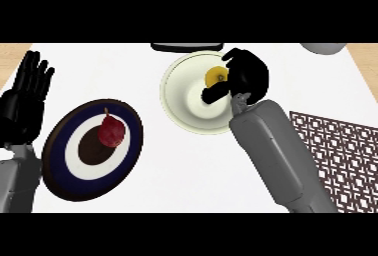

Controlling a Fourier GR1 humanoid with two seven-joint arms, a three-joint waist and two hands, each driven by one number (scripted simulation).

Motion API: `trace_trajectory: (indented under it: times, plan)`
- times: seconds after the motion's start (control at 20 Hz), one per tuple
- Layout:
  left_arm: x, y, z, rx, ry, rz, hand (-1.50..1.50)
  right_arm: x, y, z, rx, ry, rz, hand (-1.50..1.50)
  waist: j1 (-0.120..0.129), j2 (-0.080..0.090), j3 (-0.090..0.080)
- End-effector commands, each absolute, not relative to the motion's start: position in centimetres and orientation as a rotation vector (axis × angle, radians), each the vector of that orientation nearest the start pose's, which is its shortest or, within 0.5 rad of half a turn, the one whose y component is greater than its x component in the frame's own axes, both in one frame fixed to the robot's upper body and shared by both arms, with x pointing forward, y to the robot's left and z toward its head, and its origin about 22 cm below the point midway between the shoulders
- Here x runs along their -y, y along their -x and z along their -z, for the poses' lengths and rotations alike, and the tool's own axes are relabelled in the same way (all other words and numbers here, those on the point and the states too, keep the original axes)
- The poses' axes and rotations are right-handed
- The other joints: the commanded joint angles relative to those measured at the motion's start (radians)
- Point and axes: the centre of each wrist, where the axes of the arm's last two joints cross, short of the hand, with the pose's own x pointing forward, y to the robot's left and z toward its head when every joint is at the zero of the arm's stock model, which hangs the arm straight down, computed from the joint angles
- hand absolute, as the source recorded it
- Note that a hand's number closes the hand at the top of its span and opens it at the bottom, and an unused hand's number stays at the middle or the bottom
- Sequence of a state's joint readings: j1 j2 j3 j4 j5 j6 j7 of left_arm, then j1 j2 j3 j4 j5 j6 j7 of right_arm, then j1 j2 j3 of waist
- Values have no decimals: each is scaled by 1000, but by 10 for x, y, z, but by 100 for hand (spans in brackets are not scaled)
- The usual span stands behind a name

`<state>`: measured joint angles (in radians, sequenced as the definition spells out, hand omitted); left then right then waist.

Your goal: Pick the lemon from the placemat and place it in the bowl

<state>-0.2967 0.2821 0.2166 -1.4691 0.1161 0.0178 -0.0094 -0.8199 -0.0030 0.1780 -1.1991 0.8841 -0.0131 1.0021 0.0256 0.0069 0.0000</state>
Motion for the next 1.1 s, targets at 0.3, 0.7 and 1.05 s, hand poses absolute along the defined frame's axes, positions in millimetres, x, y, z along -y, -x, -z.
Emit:
trace_trajectory:
  times: [0.3,0.7,1.05]
  plan:
    - [-317,-310,-81,1776,-217,-27,0,92,-384,-101,1327,787,-225,-150,-5,0,1]
    - [-335,-313,-88,1788,-256,-54,0,123,-383,-114,1469,930,121,-150,-40,-7,0]
    - [-327,-294,-72,1759,-257,-63,0,198,-326,-109,1459,914,298,-150,-50,-13,0]
